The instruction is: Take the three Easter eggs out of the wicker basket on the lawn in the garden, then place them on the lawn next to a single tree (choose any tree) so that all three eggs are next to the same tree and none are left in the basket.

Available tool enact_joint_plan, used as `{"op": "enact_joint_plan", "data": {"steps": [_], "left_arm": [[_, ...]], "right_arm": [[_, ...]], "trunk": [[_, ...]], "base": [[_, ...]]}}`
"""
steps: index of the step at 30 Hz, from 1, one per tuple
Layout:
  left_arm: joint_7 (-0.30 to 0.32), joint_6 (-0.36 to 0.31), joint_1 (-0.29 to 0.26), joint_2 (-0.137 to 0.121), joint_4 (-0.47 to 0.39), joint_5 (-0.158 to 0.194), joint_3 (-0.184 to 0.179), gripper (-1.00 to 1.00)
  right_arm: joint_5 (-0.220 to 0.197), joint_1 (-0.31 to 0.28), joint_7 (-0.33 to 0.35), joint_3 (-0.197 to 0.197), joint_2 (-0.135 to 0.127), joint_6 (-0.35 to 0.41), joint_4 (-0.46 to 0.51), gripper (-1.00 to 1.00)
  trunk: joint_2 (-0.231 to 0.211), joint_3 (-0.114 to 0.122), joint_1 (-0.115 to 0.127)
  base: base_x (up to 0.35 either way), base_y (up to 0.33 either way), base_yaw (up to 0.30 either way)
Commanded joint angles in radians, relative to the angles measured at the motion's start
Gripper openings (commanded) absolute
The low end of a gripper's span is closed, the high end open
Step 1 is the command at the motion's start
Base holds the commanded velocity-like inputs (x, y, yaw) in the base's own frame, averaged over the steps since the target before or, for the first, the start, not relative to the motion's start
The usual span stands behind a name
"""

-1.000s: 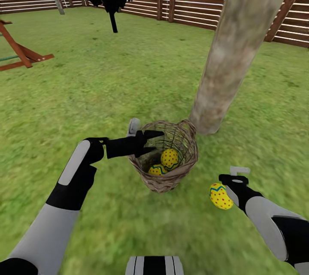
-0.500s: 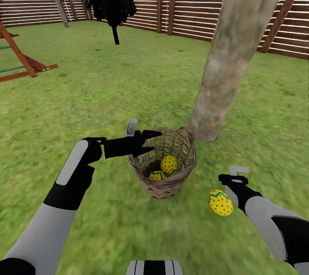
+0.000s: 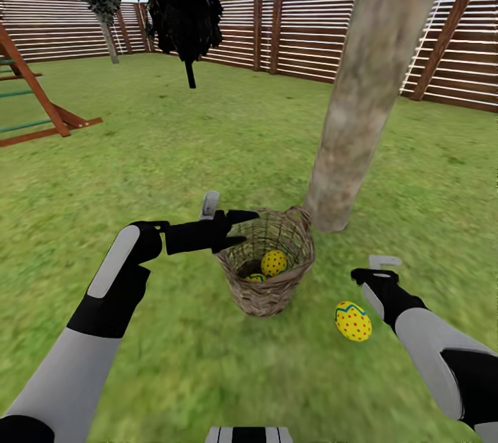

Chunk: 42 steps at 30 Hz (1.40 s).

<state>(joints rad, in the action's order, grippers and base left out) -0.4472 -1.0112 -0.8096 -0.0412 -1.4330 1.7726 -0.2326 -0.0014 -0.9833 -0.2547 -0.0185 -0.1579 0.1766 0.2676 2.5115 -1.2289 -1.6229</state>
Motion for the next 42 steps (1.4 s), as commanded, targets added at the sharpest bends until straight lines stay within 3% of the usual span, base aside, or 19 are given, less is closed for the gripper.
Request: {"op": "enact_joint_plan", "data": {"steps": [1,5,7,11,13,17,20,23,27,32,42], "left_arm": [[-0.010,0.000,0.000,-0.007,-0.001,0.010,0.001,1.00],[-0.010,-0.003,-0.002,-0.041,-0.002,0.011,0.005,1.00],[-0.009,-0.002,-0.002,-0.055,-0.002,0.011,0.007,1.00],[-0.009,-0.001,-0.003,-0.069,-0.003,0.010,0.013,1.00],[-0.009,-0.001,-0.003,-0.072,-0.004,0.010,0.014,1.00],[-0.008,-0.001,-0.003,-0.077,-0.024,0.010,0.016,1.00],[-0.007,-0.002,-0.004,-0.097,-0.036,0.010,0.021,1.00],[-0.006,-0.002,-0.005,-0.110,-0.040,0.010,0.029,1.00],[-0.005,-0.003,-0.005,-0.113,-0.041,0.010,0.034,1.00],[-0.007,-0.001,-0.005,-0.114,-0.040,0.010,0.035,1.00],[-0.007,0.000,-0.004,-0.114,-0.040,0.010,0.037,1.00]], "right_arm": [[0.000,0.000,0.023,-0.003,0.000,0.049,0.007,1.00],[-0.002,0.000,0.122,-0.005,-0.001,0.122,0.063,1.00],[-0.003,0.000,0.165,-0.006,-0.001,0.195,0.111,1.00],[-0.004,0.001,0.308,-0.009,-0.019,0.334,0.221,1.00],[-0.005,0.000,0.336,-0.010,-0.023,0.370,0.256,1.00],[-0.006,0.001,0.353,-0.041,-0.029,0.416,0.316,1.00],[-0.006,0.001,0.356,-0.087,-0.026,0.478,0.386,1.00],[-0.006,0.002,0.357,-0.102,-0.022,0.513,0.446,1.00],[-0.009,0.002,0.358,-0.106,-0.020,0.524,0.476,1.00],[-0.090,0.002,0.358,-0.103,-0.018,0.557,0.505,1.00],[-0.099,0.015,0.357,-0.101,0.000,0.565,0.506,1.00]], "trunk": [[0.000,0.003,0.001],[-0.001,0.019,0.003],[-0.001,0.026,0.003],[-0.002,0.042,0.005],[-0.003,0.050,0.006],[-0.004,0.065,0.008],[-0.004,0.077,0.009],[-0.005,0.088,0.011],[-0.006,0.104,0.012],[-0.007,0.123,0.015],[-0.010,0.158,0.019]], "base": [[-0.057,0.011,0.000],[-0.017,0.003,0.000],[-0.003,0.001,0.000],[0.000,0.000,0.000],[0.000,0.000,0.000],[0.000,0.000,0.000],[0.000,0.000,0.000],[0.000,0.000,0.000],[0.000,0.000,0.000],[0.000,0.000,0.000],[0.000,0.000,0.035]]}}
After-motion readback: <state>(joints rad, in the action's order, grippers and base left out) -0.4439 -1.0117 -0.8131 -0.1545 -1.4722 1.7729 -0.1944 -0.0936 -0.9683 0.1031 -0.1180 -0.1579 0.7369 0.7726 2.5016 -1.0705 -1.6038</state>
